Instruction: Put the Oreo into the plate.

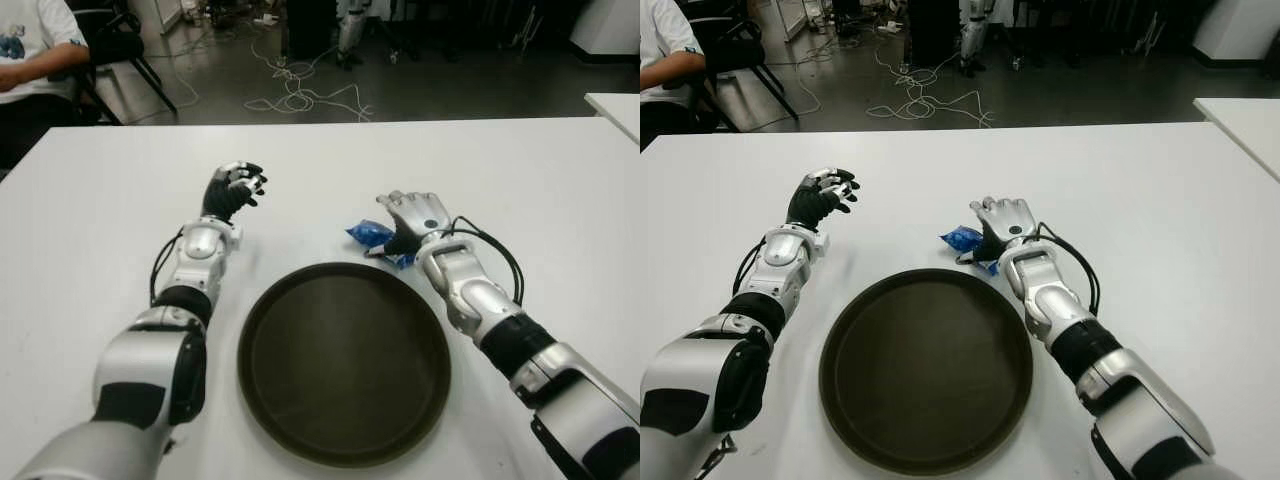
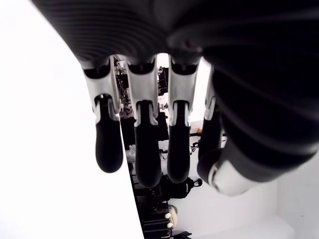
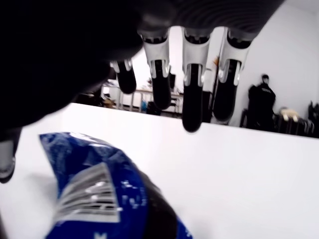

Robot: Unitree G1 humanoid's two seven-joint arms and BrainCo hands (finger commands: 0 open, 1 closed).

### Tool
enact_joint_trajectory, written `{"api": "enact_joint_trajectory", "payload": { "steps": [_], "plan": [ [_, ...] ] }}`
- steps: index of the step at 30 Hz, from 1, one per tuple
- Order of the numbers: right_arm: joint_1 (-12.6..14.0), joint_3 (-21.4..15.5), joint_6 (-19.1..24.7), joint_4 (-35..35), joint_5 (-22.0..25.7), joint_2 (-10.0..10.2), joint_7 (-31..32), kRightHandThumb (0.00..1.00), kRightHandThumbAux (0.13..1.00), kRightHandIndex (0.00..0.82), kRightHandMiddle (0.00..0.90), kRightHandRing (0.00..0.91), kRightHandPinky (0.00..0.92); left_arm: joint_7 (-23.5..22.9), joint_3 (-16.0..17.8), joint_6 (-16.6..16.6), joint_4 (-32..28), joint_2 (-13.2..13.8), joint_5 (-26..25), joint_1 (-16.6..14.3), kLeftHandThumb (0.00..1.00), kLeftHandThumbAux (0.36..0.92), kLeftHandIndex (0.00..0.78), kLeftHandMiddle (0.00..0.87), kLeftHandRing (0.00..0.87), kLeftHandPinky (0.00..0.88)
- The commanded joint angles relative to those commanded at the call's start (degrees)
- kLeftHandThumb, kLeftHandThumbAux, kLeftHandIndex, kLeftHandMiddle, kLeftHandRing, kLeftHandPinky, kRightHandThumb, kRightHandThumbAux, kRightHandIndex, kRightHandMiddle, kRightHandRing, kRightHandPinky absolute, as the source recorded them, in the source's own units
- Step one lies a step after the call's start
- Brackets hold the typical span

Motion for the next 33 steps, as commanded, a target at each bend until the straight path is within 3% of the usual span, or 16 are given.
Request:
{"api": "enact_joint_trajectory", "payload": {
  "steps": [14, 33],
  "plan": [
    [-2.31, 0.14, -2.88, 6.47, 1.93, 0.66, -2.99, 0.0, 0.425, 0.17, 0.23, 0.315, 0.329, 0.61, -0.38, 0.17, -0.05, 0.1, 0.45, -0.11, 0.704, 0.714, 0.409, 0.461, 0.484, 0.522],
    [-3.67, 0.51, -4.0, 10.18, 3.05, 1.2, -4.51, 0.0, 0.445, 0.178, 0.231, 0.317, 0.339, 0.59, -0.55, -0.02, -0.07, 0.14, 0.72, -0.05, 0.703, 0.713, 0.409, 0.453, 0.484, 0.519]
  ]
}}
